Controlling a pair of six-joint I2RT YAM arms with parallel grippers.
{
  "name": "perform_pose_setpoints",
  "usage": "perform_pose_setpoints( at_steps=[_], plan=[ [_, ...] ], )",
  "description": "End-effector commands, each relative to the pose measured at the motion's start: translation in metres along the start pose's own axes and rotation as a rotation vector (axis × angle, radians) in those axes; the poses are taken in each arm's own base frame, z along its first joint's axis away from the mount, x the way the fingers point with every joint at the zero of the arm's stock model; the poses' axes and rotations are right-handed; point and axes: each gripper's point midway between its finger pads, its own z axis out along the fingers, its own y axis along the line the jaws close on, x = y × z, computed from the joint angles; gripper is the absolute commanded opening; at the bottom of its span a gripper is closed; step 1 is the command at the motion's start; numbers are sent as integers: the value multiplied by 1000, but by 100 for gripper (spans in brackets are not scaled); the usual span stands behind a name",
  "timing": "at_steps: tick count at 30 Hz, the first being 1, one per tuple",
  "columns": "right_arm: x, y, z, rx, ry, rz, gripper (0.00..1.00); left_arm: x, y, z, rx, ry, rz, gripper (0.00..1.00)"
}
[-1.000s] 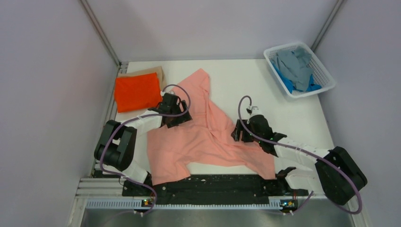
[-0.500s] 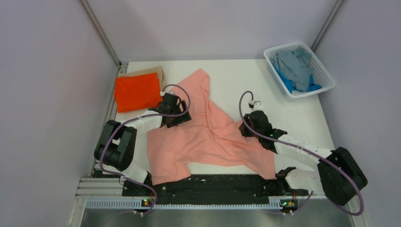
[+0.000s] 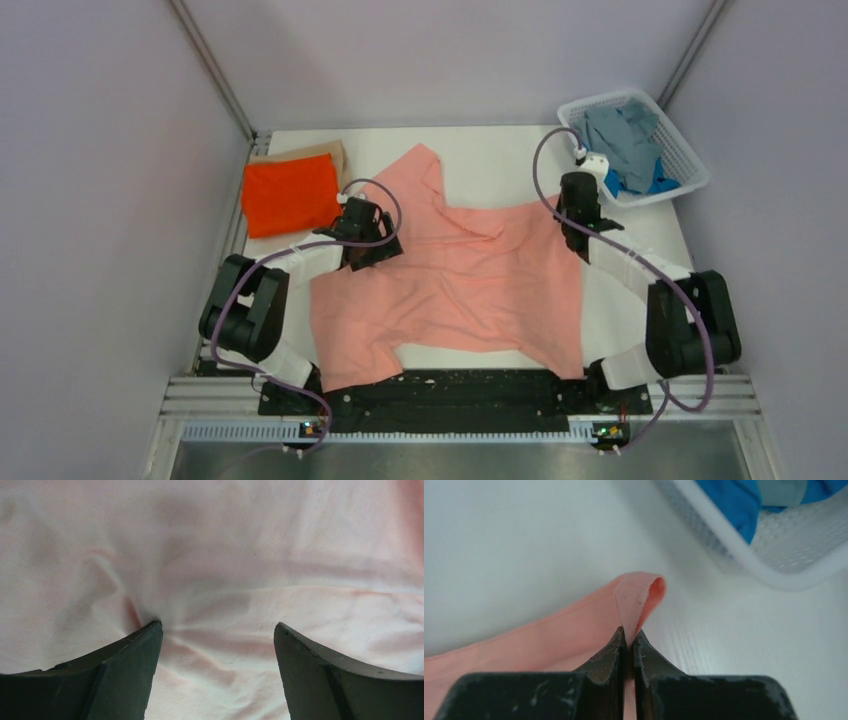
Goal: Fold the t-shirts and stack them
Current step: Flatten out the tshirt
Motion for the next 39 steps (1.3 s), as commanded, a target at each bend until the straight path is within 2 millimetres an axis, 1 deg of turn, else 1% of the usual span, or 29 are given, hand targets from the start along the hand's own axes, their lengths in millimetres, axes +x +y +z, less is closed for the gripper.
perform_pose_setpoints(
  at_steps=[1, 2, 4, 6, 7, 8, 9, 10, 11, 12, 14, 16, 18, 20, 21, 22, 23, 24, 26, 28, 29, 32, 34, 37, 39],
  plan=[
    [-63, -39, 45, 213, -121, -44, 3, 0, 15, -4, -60, 2, 1, 87],
    [-64, -49, 51, 293, -97, -78, 5, 0, 15, -5, -59, 2, 0, 87],
    [-72, -58, 53, 374, -75, -110, 18, 0, 16, -6, -60, 2, 0, 87],
    [-73, -69, 46, 447, -61, -110, 22, 0, 14, -9, -52, 0, -1, 87],
    [-74, -76, 41, 483, -61, -102, 27, 0, 13, -11, -46, 2, -2, 87],
    [-75, -79, 36, 497, -59, -93, 32, -1, 11, -13, -36, -2, -5, 87],
    [-75, -79, 31, 494, -56, -84, 41, 0, 8, -15, -23, 1, -6, 87],
    [-74, -77, 27, 470, -50, -78, 52, -1, 5, -18, -7, -2, -3, 87],
    [-72, -74, 23, 435, -40, -69, 60, -2, 1, -21, 16, -4, -1, 87],
    [-69, -70, 18, 397, -29, -55, 65, -2, -8, -26, 63, 7, 3, 87],
    [-69, -59, 8, 305, -38, 2, 73, -8, -24, -36, 133, -7, 16, 86],
    [-70, -41, -2, 172, -53, 45, 78, -20, -39, -46, 191, -43, 29, 86],
    [-67, -16, -12, 4, -56, 76, 89, -34, -54, -54, 241, -77, 46, 87],
    [-56, 7, -24, -150, -41, 114, 92, -50, -72, -58, 296, -107, 72, 87],
    [-48, 18, -30, -223, -26, 134, 93, -57, -79, -56, 307, -115, 76, 87],
    [-34, 28, -35, -298, 3, 148, 94, -66, -86, -54, 318, -121, 79, 87],
    [-24, 39, -40, -370, 16, 169, 94, -72, -94, -48, 329, -115, 83, 87],
    [-13, 49, -47, -440, 39, 186, 94, -82, -105, -44, 348, -120, 81, 87],
    [6, 53, -53, -490, 73, 197, 94, -94, -122, -29, 377, -97, 80, 87],
    [18, 48, -56, -478, 92, 199, 94, -109, -138, -13, 393, -99, 73, 87],
    [20, 45, -58, -465, 89, 203, 94, -111, -139, 4, 379, -88, 70, 87],
    [20, 40, -62, -456, 62, 207, 95, -136, -144, 40, 324, -135, 72, 87],
    [19, 38, -62, -453, 45, 207, 95, -148, -148, 59, 304, -141, 83, 87],
    [18, 37, -59, -444, 38, 202, 95, -164, -155, 84, 287, -164, 98, 87],
    [18, 38, -58, -444, 41, 201, 95, -169, -161, 94, 290, -164, 99, 86]
  ],
)
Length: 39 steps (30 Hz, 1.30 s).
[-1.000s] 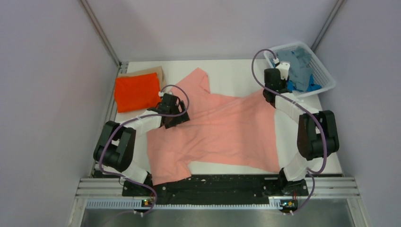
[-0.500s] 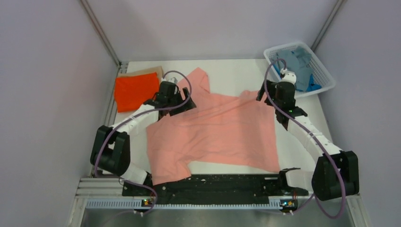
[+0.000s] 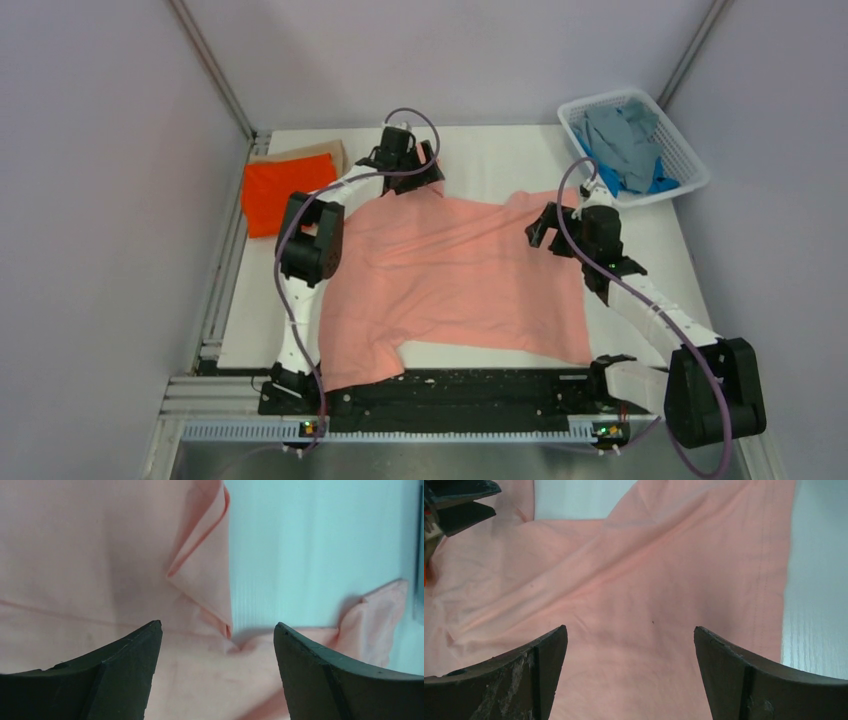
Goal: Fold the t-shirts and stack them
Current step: Flatten out the tshirt
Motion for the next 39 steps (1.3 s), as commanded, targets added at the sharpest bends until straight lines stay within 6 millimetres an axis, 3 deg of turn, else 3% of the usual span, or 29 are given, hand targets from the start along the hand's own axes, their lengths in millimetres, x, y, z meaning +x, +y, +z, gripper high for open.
perform_pose_setpoints(
  at_steps=[1, 10, 12, 16, 25, 30, 32, 35, 39],
  plan=[
    [-21, 12, 0, -45, -71, -1, 95, -35, -13, 18, 21, -78, 39, 86],
    [-21, 8, -1, -21, -71, -6, 95, -44, -1, 51, 5, -161, 15, 87],
    [-20, 5, -1, -12, -70, -9, 95, -43, -7, 59, 39, -146, 10, 87],
    [-21, 1, -1, 11, -76, -12, 96, -39, -37, 66, 201, -105, -20, 86],
    [-17, 0, 2, 14, -64, -12, 96, -49, -135, 40, 668, -137, -129, 85],
    [-16, 0, 0, 15, -55, -16, 96, -32, -153, 82, 518, -136, -26, 85],
    [-17, -1, -1, 18, -59, -16, 96, -33, -151, 87, 488, -140, -27, 85],
    [-18, -1, -4, 22, -70, -16, 96, -39, -149, 74, 478, -124, -2, 83],
    [-17, 0, -1, 13, -69, -10, 96, -60, -151, 22, 427, -207, 117, 84]
  ],
)
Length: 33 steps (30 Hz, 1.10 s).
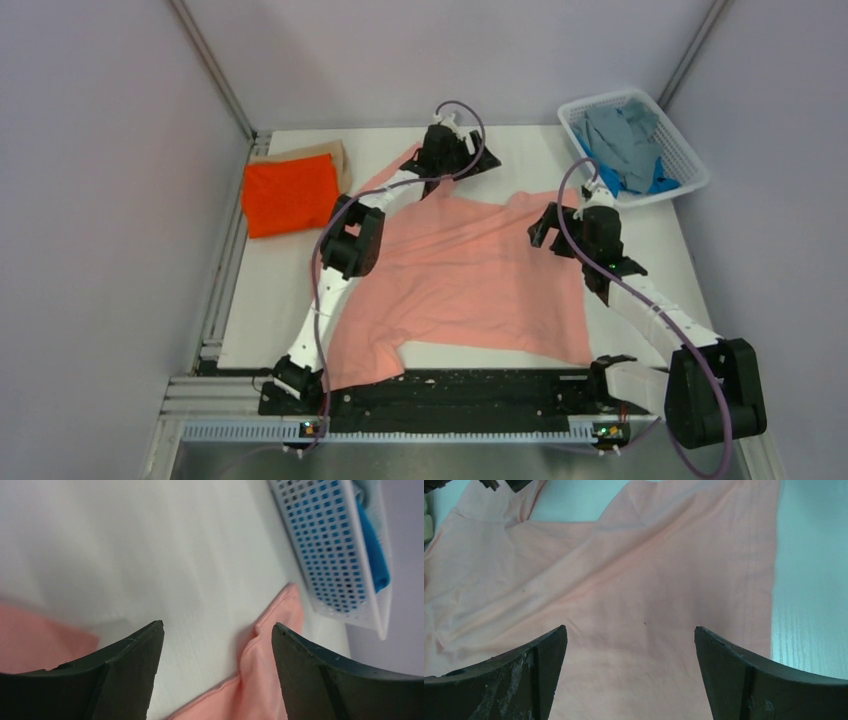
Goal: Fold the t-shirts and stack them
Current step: Flatten out the tshirt
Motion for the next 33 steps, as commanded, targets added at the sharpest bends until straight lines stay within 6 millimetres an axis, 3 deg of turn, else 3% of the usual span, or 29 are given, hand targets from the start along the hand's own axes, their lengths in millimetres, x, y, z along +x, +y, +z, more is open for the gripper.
perform_pose_setpoints(
  at_steps=[1, 5, 9, 11, 14, 23, 28, 33],
  plan=[
    [-11, 5, 0, -18, -38, -6, 96, -66, -37, -66, -60, -129, 175, 84],
    [9, -2, 13, 19, 75, -6, 96, -66, -33, -115, -173, -166, 241, 84],
    [22, -2, 30, 20, 161, -2, 96, -56, 3, -146, -354, -160, 274, 84],
    [28, -5, 34, 31, 184, 7, 96, -45, 34, -156, -456, -123, 252, 85],
    [36, -8, 38, 51, 203, 37, 96, -25, 63, -157, -460, -53, 130, 85],
    [45, -21, 43, 110, 213, 60, 96, 28, 101, -154, -461, 88, -10, 83],
    [43, -24, 43, 129, 201, 58, 96, 38, 135, -143, -537, 128, -98, 82],
    [34, -27, 45, 154, 177, 43, 96, 25, 147, -113, -427, 102, -306, 78]
  ],
)
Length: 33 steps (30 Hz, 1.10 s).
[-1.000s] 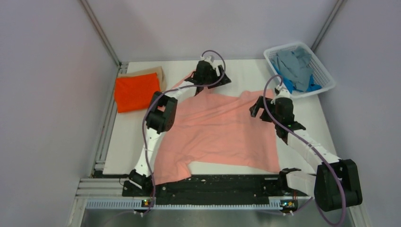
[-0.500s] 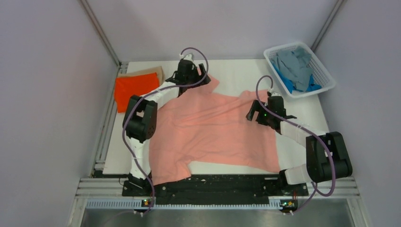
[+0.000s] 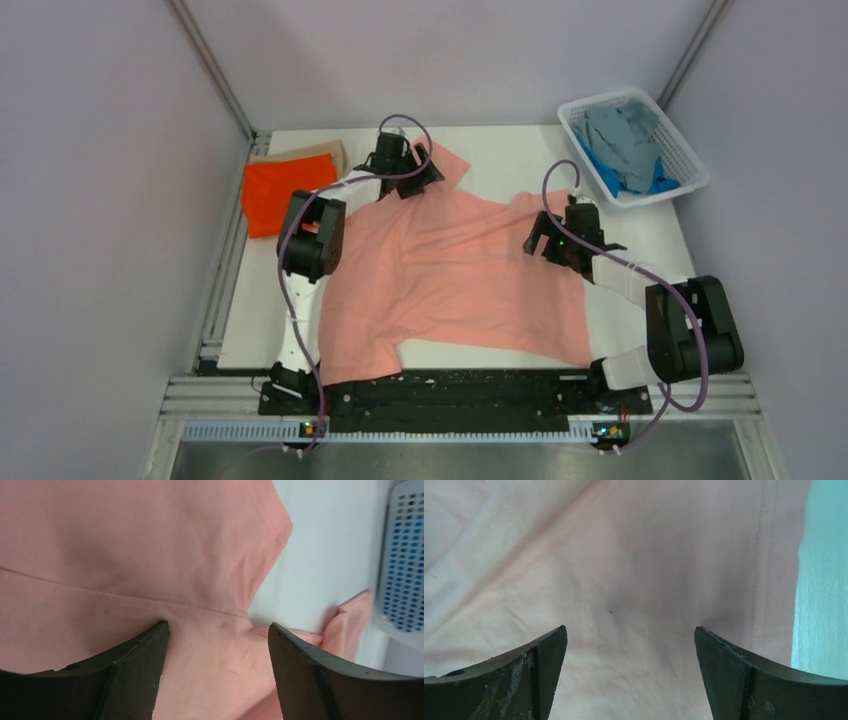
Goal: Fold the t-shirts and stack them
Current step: Flatten out the tshirt
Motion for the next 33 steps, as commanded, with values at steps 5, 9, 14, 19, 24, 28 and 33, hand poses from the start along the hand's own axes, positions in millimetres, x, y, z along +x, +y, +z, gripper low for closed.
perform_pose_setpoints(
  at_steps=[5, 9, 14, 19, 24, 28, 33],
  plan=[
    [-24, -24, -1, 159, -67, 0, 98, -23, 31, 54, 19, 23, -332, 79],
    [-26, -57, 0, 289, -72, 56, 99, -45, 29, 65, 46, -5, -417, 79],
    [-25, -63, 12, 314, -28, 70, 99, -57, 62, 66, -27, -47, -541, 80],
    [-20, -92, 4, 428, -3, 133, 99, -80, 87, 48, -104, -130, -560, 80],
    [-30, -80, 3, 350, -36, 119, 99, -114, 77, 30, -88, -203, -462, 80],
    [-51, -65, -2, 282, -82, 73, 99, -154, 33, 10, 8, -212, -293, 81],
    [-95, -36, -32, 176, -216, 59, 99, -168, -20, -44, 93, -225, -133, 87]
  ],
)
